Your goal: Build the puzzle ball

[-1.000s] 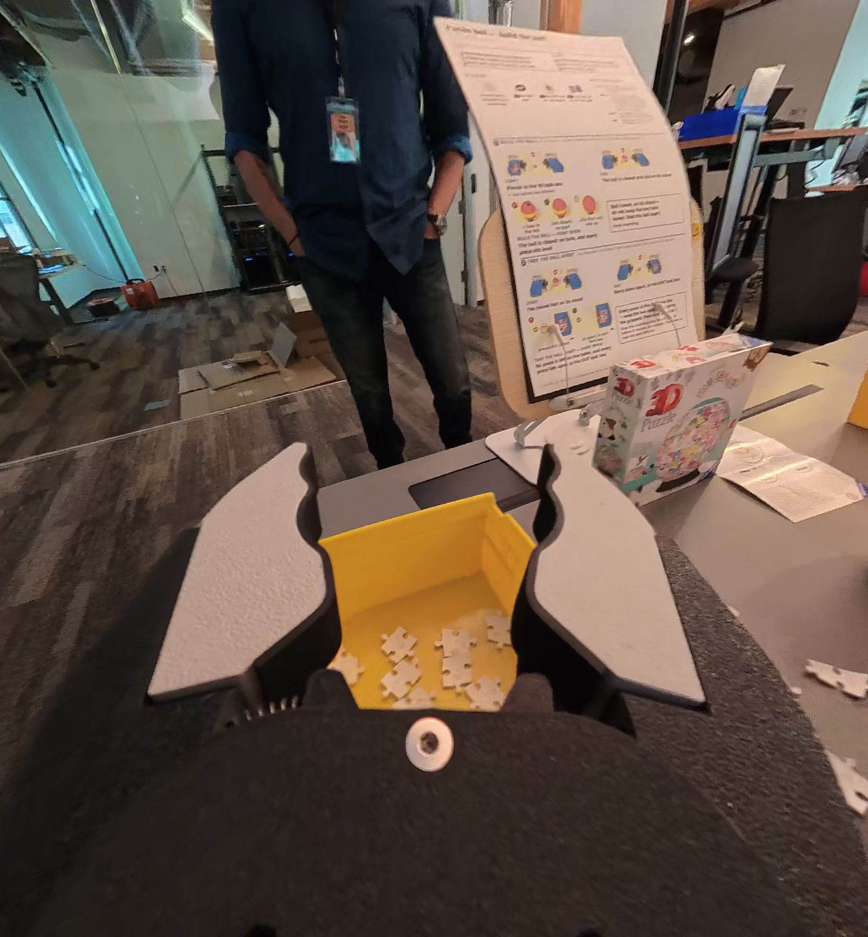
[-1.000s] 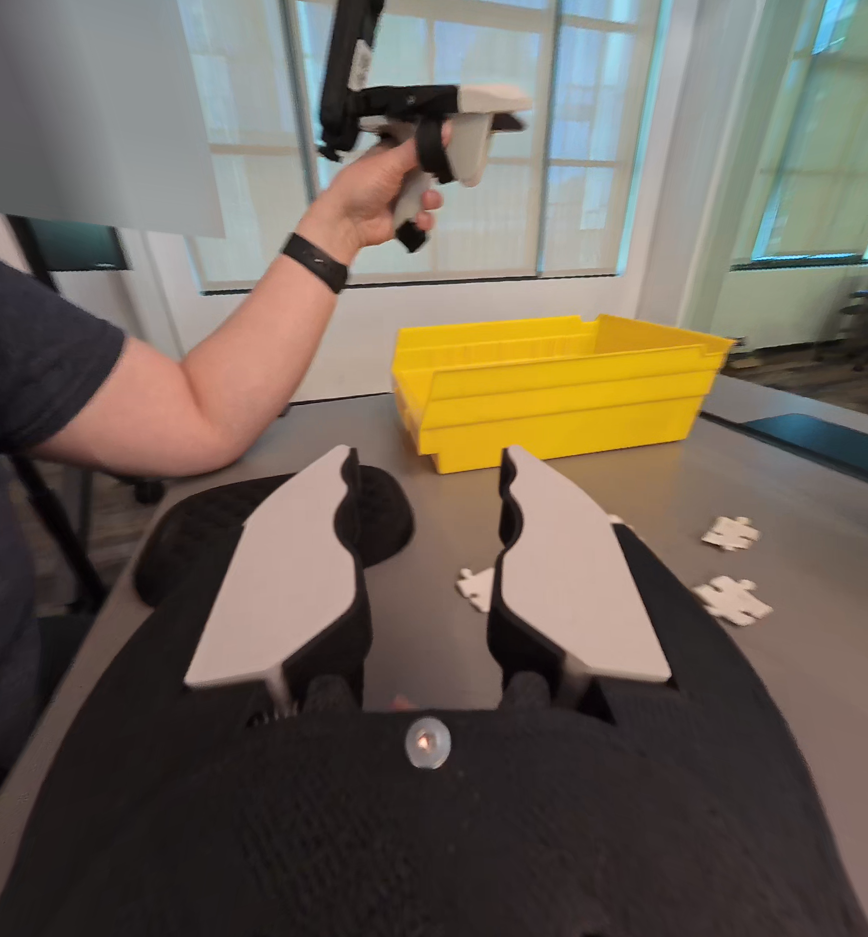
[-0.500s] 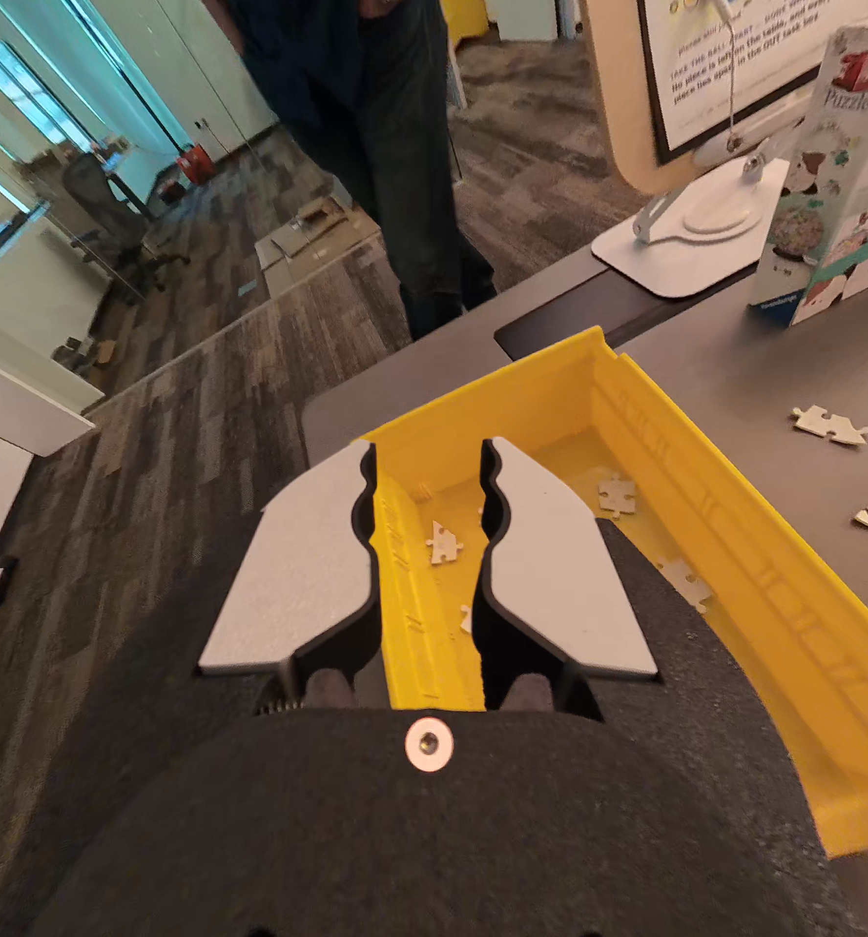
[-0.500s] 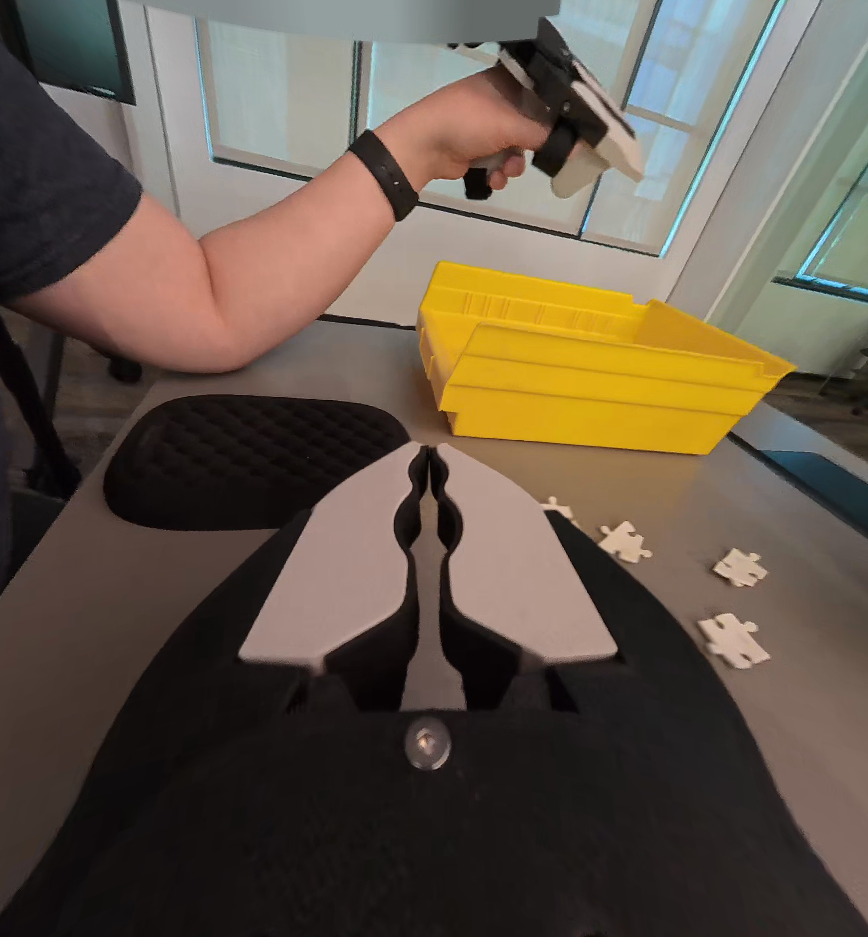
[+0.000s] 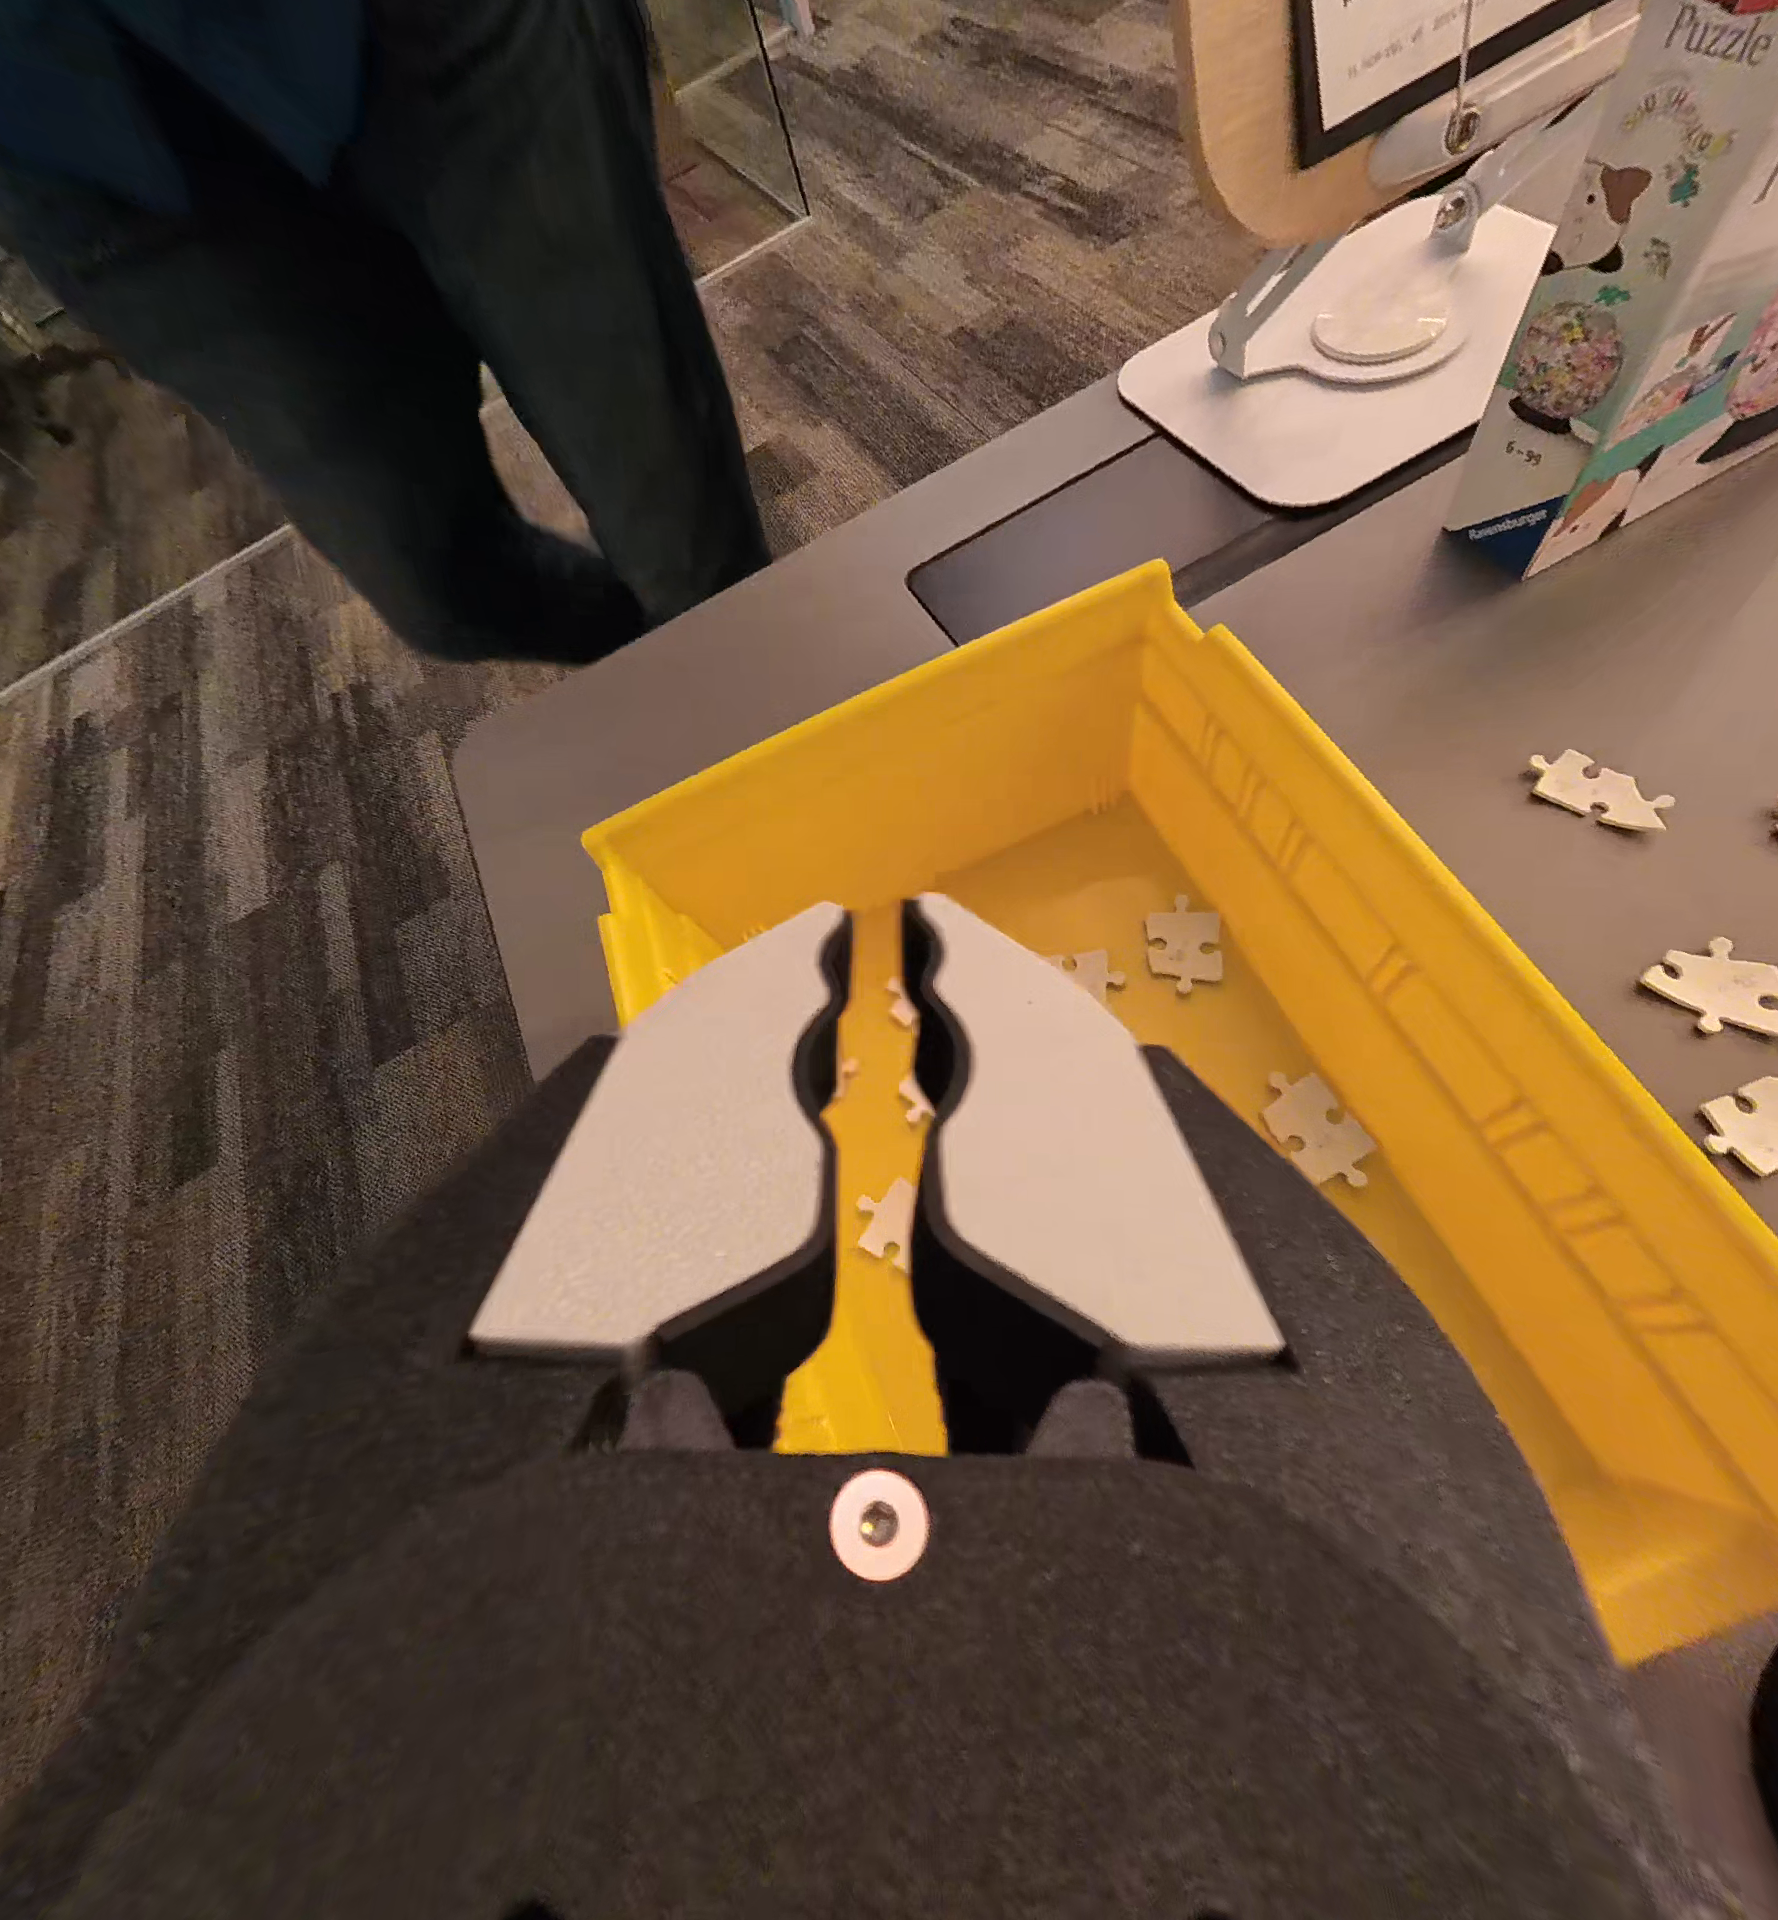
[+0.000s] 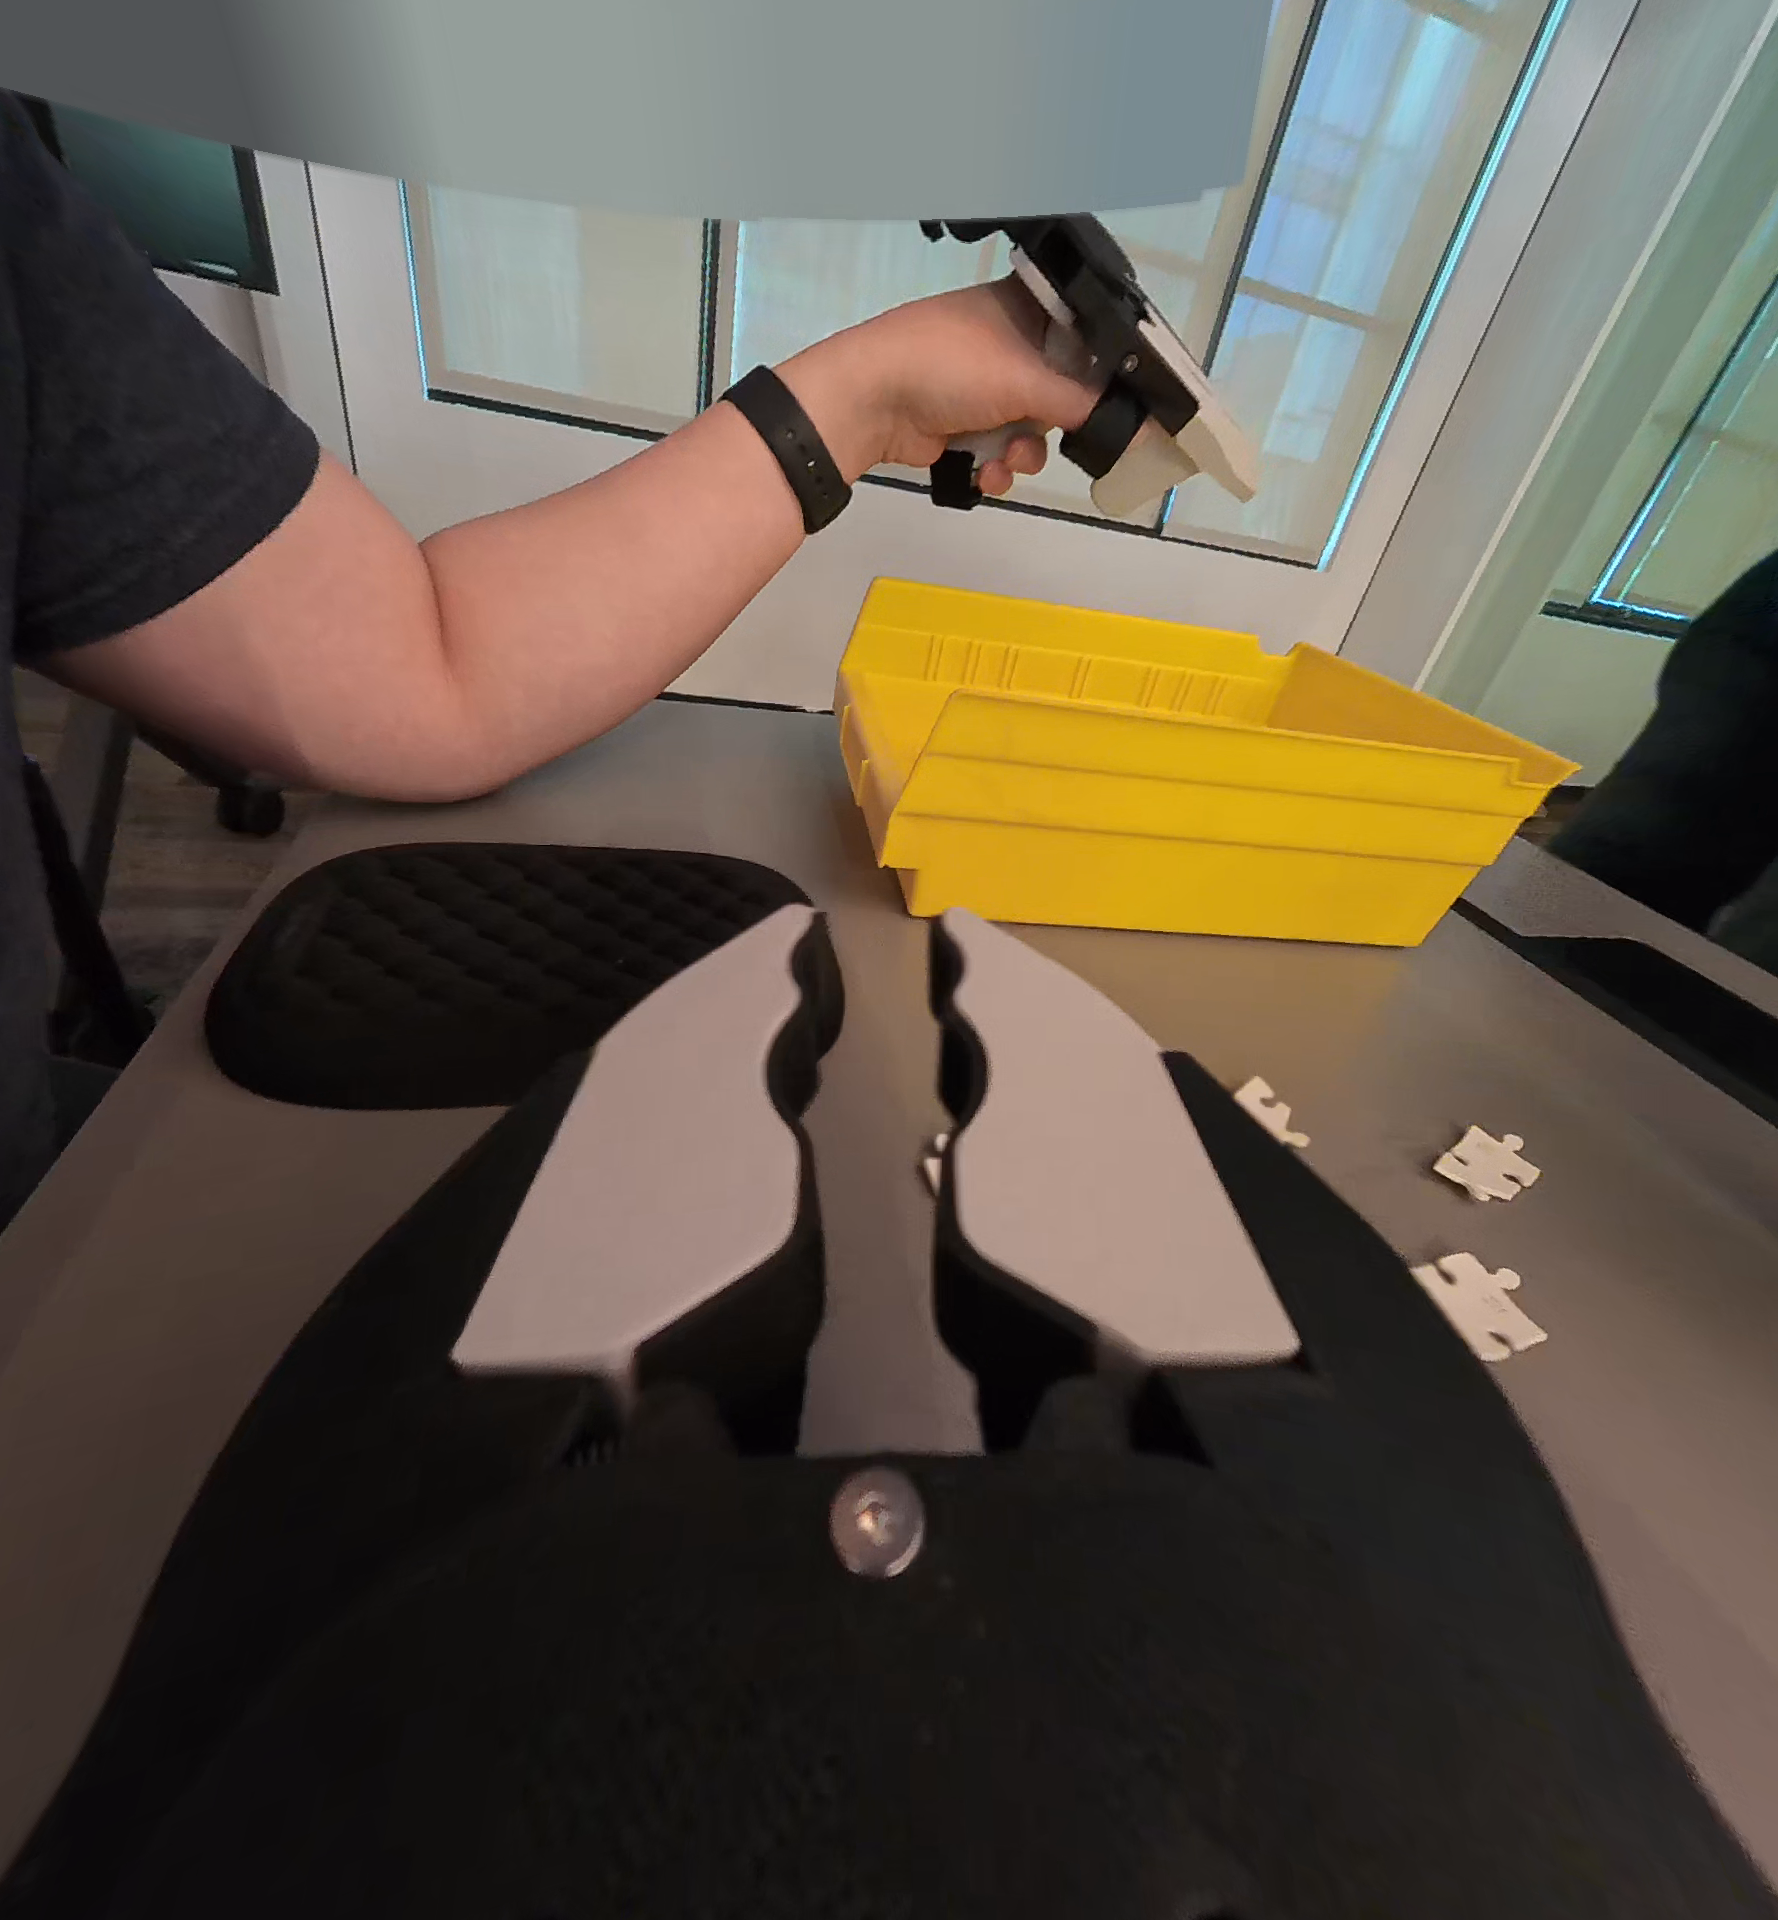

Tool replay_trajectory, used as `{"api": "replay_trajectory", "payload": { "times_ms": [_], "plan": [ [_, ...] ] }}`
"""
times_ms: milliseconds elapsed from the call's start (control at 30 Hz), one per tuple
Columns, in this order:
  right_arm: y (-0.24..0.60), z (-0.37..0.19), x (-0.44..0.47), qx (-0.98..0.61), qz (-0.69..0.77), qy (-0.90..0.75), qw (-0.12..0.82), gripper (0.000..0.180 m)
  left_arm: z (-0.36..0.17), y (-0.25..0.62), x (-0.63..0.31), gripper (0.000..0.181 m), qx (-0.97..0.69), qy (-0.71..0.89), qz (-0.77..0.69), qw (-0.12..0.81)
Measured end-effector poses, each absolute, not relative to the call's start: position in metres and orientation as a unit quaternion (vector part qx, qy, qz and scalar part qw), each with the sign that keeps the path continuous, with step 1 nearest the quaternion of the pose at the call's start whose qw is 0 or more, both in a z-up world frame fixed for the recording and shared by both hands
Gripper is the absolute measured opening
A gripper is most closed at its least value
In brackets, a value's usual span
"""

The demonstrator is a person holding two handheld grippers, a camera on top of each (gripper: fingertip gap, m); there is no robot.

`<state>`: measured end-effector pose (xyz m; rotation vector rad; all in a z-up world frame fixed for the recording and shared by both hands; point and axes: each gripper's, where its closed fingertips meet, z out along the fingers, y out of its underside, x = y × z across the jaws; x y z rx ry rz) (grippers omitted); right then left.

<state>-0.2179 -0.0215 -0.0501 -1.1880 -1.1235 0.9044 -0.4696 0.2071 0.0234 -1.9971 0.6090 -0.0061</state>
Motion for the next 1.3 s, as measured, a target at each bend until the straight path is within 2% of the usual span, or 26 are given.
{"api": "replay_trajectory", "payload": {
  "times_ms": [33, 67, 100, 167, 200, 233, 300, 400, 433, 467, 533, 567, 633, 900, 1300],
  "plan": [
    [-0.023, -0.051, -0.217, -0.512, 0.390, -0.488, 0.589, 0.002, 0.024, 0.207, -0.469, 0.022, -0.828, 0.250, -0.007, 0.502],
    [-0.022, -0.052, -0.217, -0.515, 0.389, -0.489, 0.587, 0.001, 0.023, 0.206, -0.467, 0.025, -0.830, 0.251, -0.012, 0.498],
    [-0.022, -0.053, -0.217, -0.514, 0.391, -0.490, 0.585, 0.001, 0.023, 0.206, -0.466, 0.023, -0.830, 0.253, -0.014, 0.497],
    [-0.022, -0.052, -0.216, -0.515, 0.397, -0.485, 0.585, 0.010, 0.023, 0.205, -0.465, 0.000, -0.827, 0.262, -0.012, 0.498],
    [-0.021, -0.049, -0.216, -0.511, 0.397, -0.477, 0.594, 0.020, 0.023, 0.204, -0.463, 0.000, -0.827, 0.264, -0.015, 0.496],
    [-0.020, -0.048, -0.215, -0.511, 0.397, -0.474, 0.597, 0.020, 0.022, 0.203, -0.462, 0.000, -0.828, 0.267, -0.021, 0.492],
    [-0.023, -0.052, -0.216, -0.518, 0.400, -0.486, 0.579, 0.001, 0.019, 0.201, -0.460, 0.000, -0.831, 0.272, -0.024, 0.484],
    [-0.023, -0.056, -0.217, -0.526, 0.409, -0.486, 0.565, 0.002, 0.017, 0.203, -0.464, 0.021, -0.837, 0.264, -0.010, 0.479],
    [-0.021, -0.054, -0.216, -0.523, 0.408, -0.478, 0.576, 0.010, 0.015, 0.202, -0.465, 0.021, -0.839, 0.265, -0.011, 0.474],
    [-0.020, -0.052, -0.216, -0.520, 0.404, -0.472, 0.586, 0.016, 0.014, 0.202, -0.465, 0.019, -0.840, 0.268, -0.011, 0.471],
    [-0.018, -0.052, -0.214, -0.524, 0.400, -0.473, 0.584, 0.011, 0.013, 0.200, -0.464, 0.000, -0.839, 0.276, -0.017, 0.468],
    [-0.018, -0.054, -0.214, -0.531, 0.399, -0.475, 0.577, 0.001, 0.013, 0.199, -0.464, 0.000, -0.840, 0.275, -0.019, 0.467],
    [-0.016, -0.059, -0.215, -0.541, 0.404, -0.475, 0.565, 0.001, 0.013, 0.198, -0.464, 0.000, -0.841, 0.278, -0.022, 0.464],
    [-0.016, -0.059, -0.216, -0.541, 0.409, -0.468, 0.567, 0.022, 0.008, 0.202, -0.479, 0.028, -0.857, 0.249, 0.013, 0.451],
    [-0.019, -0.056, -0.215, -0.528, 0.420, -0.467, 0.572, 0.026, -0.013, 0.196, -0.490, 0.030, -0.893, 0.228, 0.013, 0.388]
  ]
}}
